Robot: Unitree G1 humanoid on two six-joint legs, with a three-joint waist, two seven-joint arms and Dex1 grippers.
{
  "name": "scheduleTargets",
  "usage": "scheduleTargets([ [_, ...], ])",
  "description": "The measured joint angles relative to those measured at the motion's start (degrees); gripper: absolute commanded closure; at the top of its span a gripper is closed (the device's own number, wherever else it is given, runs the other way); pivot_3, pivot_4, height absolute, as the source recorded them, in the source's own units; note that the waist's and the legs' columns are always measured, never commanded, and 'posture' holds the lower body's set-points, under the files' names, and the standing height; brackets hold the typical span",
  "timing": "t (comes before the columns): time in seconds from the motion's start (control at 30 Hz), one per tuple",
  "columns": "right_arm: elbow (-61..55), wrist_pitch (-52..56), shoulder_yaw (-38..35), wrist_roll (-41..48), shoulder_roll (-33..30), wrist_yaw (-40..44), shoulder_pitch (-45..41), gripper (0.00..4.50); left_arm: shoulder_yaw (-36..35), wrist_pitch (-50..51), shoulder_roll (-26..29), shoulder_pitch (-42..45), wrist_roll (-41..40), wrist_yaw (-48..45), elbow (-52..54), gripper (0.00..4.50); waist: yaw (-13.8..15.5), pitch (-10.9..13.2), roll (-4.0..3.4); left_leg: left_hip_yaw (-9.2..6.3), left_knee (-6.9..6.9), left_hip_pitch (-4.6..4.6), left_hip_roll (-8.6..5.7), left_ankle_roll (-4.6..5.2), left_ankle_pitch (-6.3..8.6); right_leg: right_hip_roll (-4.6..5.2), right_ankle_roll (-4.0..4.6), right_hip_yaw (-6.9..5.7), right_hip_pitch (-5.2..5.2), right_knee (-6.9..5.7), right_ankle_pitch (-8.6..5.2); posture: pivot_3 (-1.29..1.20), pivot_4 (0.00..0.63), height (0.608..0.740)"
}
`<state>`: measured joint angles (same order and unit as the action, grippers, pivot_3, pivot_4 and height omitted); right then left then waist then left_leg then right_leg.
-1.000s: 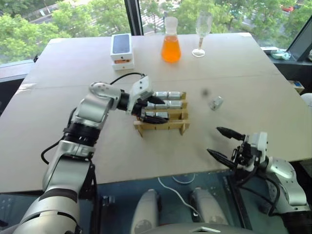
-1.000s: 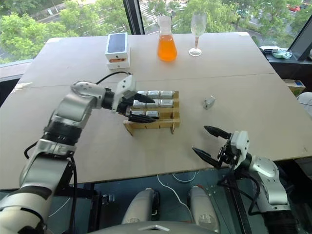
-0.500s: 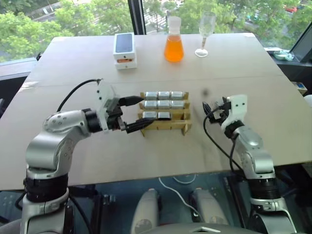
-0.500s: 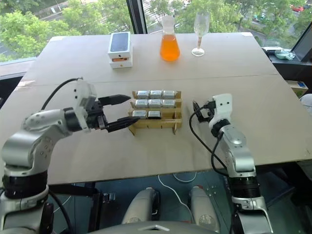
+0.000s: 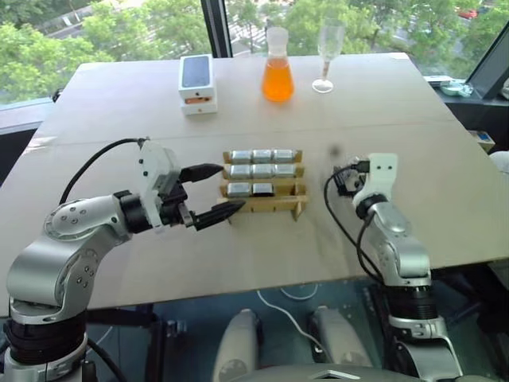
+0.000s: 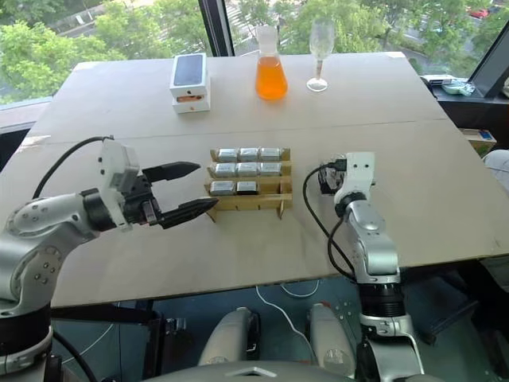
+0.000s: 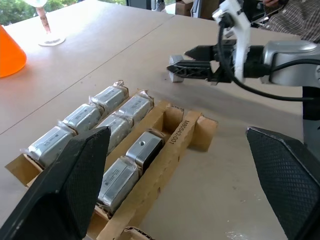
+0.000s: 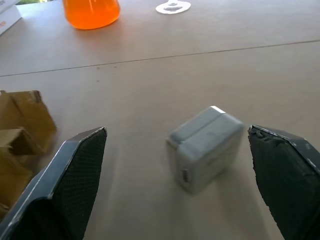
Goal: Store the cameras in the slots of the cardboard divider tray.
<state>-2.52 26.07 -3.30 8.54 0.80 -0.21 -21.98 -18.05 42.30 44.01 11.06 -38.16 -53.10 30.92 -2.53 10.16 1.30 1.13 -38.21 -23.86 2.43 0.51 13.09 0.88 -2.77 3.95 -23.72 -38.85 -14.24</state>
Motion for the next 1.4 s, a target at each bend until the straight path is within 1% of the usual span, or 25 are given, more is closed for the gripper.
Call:
scheduleTargets([
  [0.13,4.0,0.0,-1.1,0.5,1.8,-2.0,-2.2,0.0,0.1,-0.5,1.8,0.0,-0.7,-0.7,0.0,0.04,0.1,0.0,0.0,0.01,0.02,-0.02,-0.05,0.0,0.0,0.05,0.05,-0.01,0.0,0.04,-0.03,0.0,0.15,0.74],
  [0.23,6.4,-0.6,-1.3,-0.4,1.8,-3.6,-2.8,0.0,0.7,-1.3,1.9,0.0,-0.7,-0.7,0.0,0.04,0.1,0.0,-0.01,0.02,0.03,-0.02,-0.05,0.0,0.0,0.05,0.05,0.0,0.0,0.05,-0.03,0.0,0.15,0.74],
  [0.3,8.2,-2.4,-1.5,-1.5,1.8,-5.3,-3.3,0.0,0.7,-1.5,1.9,0.0,-1.1,-0.4,0.0,0.04,0.0,0.0,-0.01,0.01,0.07,-0.02,-0.05,0.0,0.0,0.03,0.04,0.0,-0.03,0.04,-0.02,0.0,0.15,0.74],
  [0.4,10.3,-5.4,-1.2,-3.2,1.1,-5.7,-3.9,0.0,0.7,-1.6,1.9,0.0,-1.4,-0.3,0.0,0.04,0.0,0.0,-0.01,0.02,0.08,-0.02,-0.04,0.0,0.0,0.02,0.05,0.0,-0.03,0.04,-0.03,0.0,0.15,0.74],
  [0.53,13.0,-8.5,0.7,-5.2,-0.6,-3.8,-4.2,0.0,0.7,-1.6,2.5,0.0,-1.6,-0.3,-0.2,0.04,-0.1,0.0,-0.01,0.02,0.08,-0.02,-0.04,0.0,0.0,0.02,0.05,0.0,-0.03,0.05,-0.03,0.0,0.15,0.74],
  [0.7,15.4,-9.2,1.1,-4.7,-0.6,-0.7,-4.8,0.0,1.2,-1.9,2.7,0.2,-1.5,-0.4,-0.7,0.04,0.0,0.0,-0.01,0.02,0.09,-0.02,-0.04,0.0,0.0,0.02,0.05,0.0,-0.03,0.05,-0.03,0.0,0.15,0.74],
  [0.8,19.5,-11.6,1.0,-4.3,-1.2,1.2,-6.4,0.0,2.2,-2.2,2.7,0.6,-1.5,-0.3,-0.8,0.04,-0.1,0.0,-0.01,0.03,0.09,-0.01,-0.04,0.0,0.0,0.02,0.05,0.01,-0.03,0.05,-0.03,0.0,0.15,0.74],
  [0.93,26.7,-15.9,-0.1,-2.8,-4.0,5.5,-10.0,0.0,2.8,-2.4,2.8,0.6,-1.5,-0.2,-0.8,0.04,0.0,0.0,-0.02,0.05,0.09,-0.01,-0.04,0.0,0.0,0.02,0.04,0.01,-0.02,0.07,-0.03,0.0,0.15,0.74],
  [1.1,35.1,-19.4,-2.2,-0.5,-8.9,13.8,-14.0,0.0,2.8,-2.6,3.1,0.4,-1.5,-0.2,-0.8,0.04,-0.1,0.0,-0.01,0.04,0.17,-0.01,-0.04,0.0,0.0,0.0,0.0,0.01,-0.02,0.12,0.0,0.0,0.15,0.74],
  [1.17,36.5,-20.2,-2.2,0.3,-9.6,16.8,-14.6,0.0,2.8,-2.7,3.2,0.4,-1.5,-0.1,-0.8,0.04,-0.1,0.0,-0.01,0.03,0.21,0.0,-0.03,0.0,0.0,-0.02,-0.01,0.01,-0.02,0.12,0.0,0.0,0.15,0.74],
  [1.23,38.7,-21.3,-2.1,1.1,-11.5,22.9,-15.2,0.0,2.8,-2.7,3.2,0.4,-1.5,0.0,-0.8,0.04,-0.2,0.0,-0.01,0.02,0.23,0.01,-0.03,0.0,0.0,-0.02,-0.01,0.01,-0.02,0.13,0.0,0.0,0.15,0.74],
  [1.33,40.2,-22.4,-1.9,1.2,-12.9,27.0,-15.6,0.0,2.8,-2.7,3.2,0.4,-1.5,0.3,-0.8,0.04,-0.1,0.0,-0.01,0.03,0.23,0.01,-0.04,0.0,0.0,-0.01,-0.01,0.02,-0.01,0.14,0.01,0.0,0.15,0.74],
  [1.37,41.2,-23.0,-1.9,1.2,-13.5,28.7,-15.9,0.4,2.8,-2.8,3.2,0.3,-1.5,0.4,-0.8,0.0,-0.1,0.0,0.0,0.03,0.23,0.02,-0.04,0.0,0.0,-0.01,-0.01,0.02,-0.01,0.14,0.0,0.0,0.15,0.74],
  [1.4,41.9,-23.4,-1.9,1.2,-13.7,29.4,-16.2,0.66,2.8,-2.8,3.2,0.3,-1.5,0.4,-0.8,0.0,-0.1,0.0,0.0,0.03,0.22,0.02,-0.04,0.0,0.0,-0.01,-0.01,0.02,-0.01,0.14,0.01,0.0,0.15,0.74],
])
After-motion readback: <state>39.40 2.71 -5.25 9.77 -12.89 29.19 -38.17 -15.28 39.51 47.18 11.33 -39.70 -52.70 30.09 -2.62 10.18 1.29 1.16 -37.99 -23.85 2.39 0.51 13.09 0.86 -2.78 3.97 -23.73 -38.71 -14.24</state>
